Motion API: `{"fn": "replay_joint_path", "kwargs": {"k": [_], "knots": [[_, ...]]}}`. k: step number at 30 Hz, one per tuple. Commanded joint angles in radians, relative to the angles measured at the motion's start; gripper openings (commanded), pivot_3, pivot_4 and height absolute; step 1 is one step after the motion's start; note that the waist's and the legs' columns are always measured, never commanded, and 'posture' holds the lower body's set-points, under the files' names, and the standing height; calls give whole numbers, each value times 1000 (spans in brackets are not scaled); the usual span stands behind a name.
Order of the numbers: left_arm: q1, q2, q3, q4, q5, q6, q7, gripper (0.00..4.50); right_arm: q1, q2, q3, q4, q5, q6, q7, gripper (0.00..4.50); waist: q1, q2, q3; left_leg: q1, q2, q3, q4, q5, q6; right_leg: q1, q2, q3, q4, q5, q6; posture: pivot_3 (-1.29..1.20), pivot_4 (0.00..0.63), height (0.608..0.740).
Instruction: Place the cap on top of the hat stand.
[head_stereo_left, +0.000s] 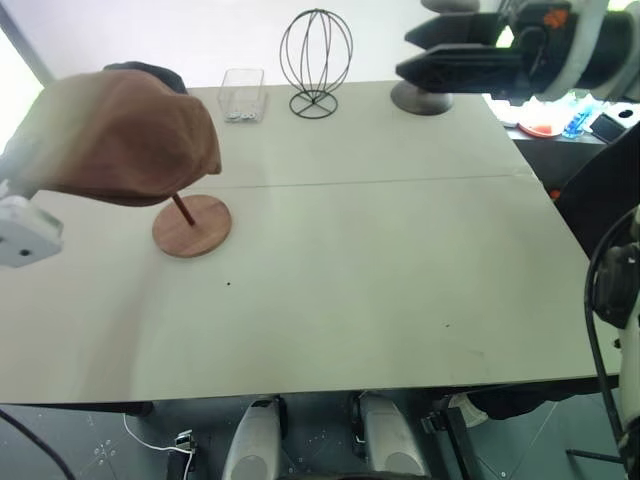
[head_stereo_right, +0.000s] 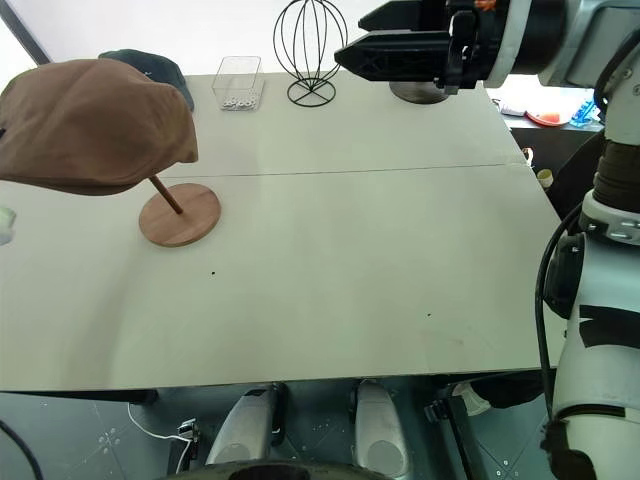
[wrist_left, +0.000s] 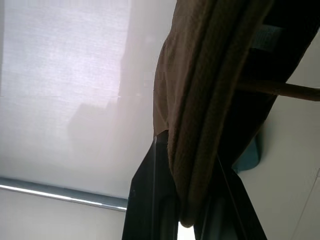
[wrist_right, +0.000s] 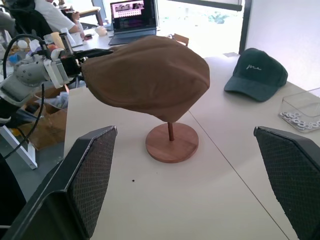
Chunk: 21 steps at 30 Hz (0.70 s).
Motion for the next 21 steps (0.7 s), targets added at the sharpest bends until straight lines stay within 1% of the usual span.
{"fn": "replay_joint_path", "kwargs": {"k": [1, 5, 9, 10, 11, 13, 14, 15, 17, 18, 20, 21], "knots": [[-34, 52, 6, 115, -67, -79, -3, 75, -16, -30, -4, -33, 7, -21, 39, 4500, -1, 0, 0, 0, 0, 0, 0, 0, 0, 0, 0, 0, 0, 0, 0, 0, 150, 740], [-61, 66, -30, 190, -82, -117, 3, 75, -26, -35, 16, -37, 5, -26, 67, 4500, -1, 0, 0, 0, 1, 1, 0, 0, 0, -1, 0, 0, 0, 0, 0, 0, 150, 740], [-52, 54, -43, 201, -94, -140, 7, 75, -32, -32, 25, -37, 2, -29, 77, 4500, -1, 0, 0, 0, 1, 2, 0, 0, 0, -1, 0, 1, 0, 0, 0, 0, 150, 740], [-43, 49, -42, 195, -99, -140, 6, 842, -33, -30, 26, -35, 0, -31, 77, 4500, -1, 0, 0, 0, 1, 2, -1, 0, 0, -1, 0, 1, 0, 0, 0, 0, 150, 740], [-33, 44, -38, 188, -99, -144, 7, 1133, -33, -28, 28, -33, -1, -33, 78, 4500, -1, 0, 0, 0, 1, 2, -1, 0, 0, -1, 0, 1, 0, 0, 0, 0, 150, 740], [-13, 37, -30, 176, -102, -147, 9, 2014, -33, -27, 30, -30, -3, -37, 78, 4500, -3, 0, 0, 0, 1, 3, -1, 0, 0, -1, 0, 1, 0, 0, 0, 0, 150, 740], [5, 30, -21, 158, -107, -145, 7, 2624, -31, -26, 31, -31, -3, -39, 79, 4500, -3, 0, 0, 0, 1, 3, -1, 0, 0, -2, 0, 2, 0, 0, 0, 0, 150, 740], [29, 21, -9, 128, -111, -136, 2, 3070, -28, -26, 33, -31, -4, -44, 82, 4500, -4, 0, 0, 0, 1, 3, -1, 0, 0, -2, 1, 2, 0, 0, 0, 0, 150, 740], [93, 2, 24, 46, -132, -85, -22, 4238, -20, -25, 40, -28, -8, -56, 92, 4500, -4, 0, 0, 0, 2, 4, -1, 0, 0, -2, 1, 2, 0, 0, 0, 0, 150, 740], [138, 0, 39, 12, -146, -46, -53, 4432, -16, -26, 46, -24, -10, -64, 100, 4500, -5, 0, 0, 0, 2, 4, -1, 0, 0, -2, 1, 2, 0, 1, 0, 0, 150, 740], [206, -5, 77, -35, -158, 7, -88, 4432, -12, -27, 55, -19, -14, -70, 111, 4500, -4, 0, 0, 0, 2, 5, -1, 0, 0, -2, 1, 2, 0, 1, -1, 0, 150, 740], [235, -15, 103, -68, -182, 68, -103, 4432, -10, -26, 59, -14, -18, -76, 116, 4500, -4, 0, 0, 0, 3, 5, -1, 0, 0, -2, 1, 2, 0, 1, -1, 0, 150, 740]]}}
